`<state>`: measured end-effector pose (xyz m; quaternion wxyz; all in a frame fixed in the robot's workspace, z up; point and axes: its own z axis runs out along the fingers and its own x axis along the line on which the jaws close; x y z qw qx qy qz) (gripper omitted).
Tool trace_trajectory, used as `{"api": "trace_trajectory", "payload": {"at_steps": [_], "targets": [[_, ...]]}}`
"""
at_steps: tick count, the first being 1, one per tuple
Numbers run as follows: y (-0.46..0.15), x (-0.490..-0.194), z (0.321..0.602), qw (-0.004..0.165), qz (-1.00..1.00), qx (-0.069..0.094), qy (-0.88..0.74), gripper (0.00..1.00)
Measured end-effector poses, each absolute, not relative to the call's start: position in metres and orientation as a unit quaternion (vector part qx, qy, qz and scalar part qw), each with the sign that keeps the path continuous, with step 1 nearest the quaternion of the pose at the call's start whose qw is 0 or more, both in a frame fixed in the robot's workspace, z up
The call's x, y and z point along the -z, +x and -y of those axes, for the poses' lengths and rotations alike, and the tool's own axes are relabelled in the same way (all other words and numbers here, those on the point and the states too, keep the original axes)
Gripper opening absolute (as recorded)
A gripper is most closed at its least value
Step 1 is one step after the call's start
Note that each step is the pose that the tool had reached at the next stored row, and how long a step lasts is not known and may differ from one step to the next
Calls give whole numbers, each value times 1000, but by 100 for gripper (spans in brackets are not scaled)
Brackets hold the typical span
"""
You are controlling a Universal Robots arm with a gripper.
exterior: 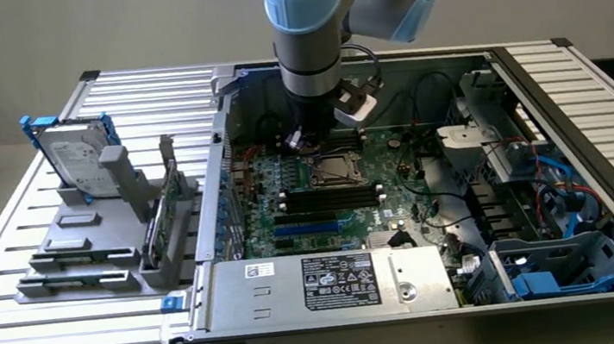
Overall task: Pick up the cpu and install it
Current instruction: 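Install the first cpu locking lever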
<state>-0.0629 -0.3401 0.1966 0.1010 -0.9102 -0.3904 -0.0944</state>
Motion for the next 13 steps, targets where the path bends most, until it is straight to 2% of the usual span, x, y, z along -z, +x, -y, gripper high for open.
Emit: {"api": "trace_trajectory", "payload": {"at_steps": [13], "targets": [[-62,-194,340,101,390,95,-910,11]]}}
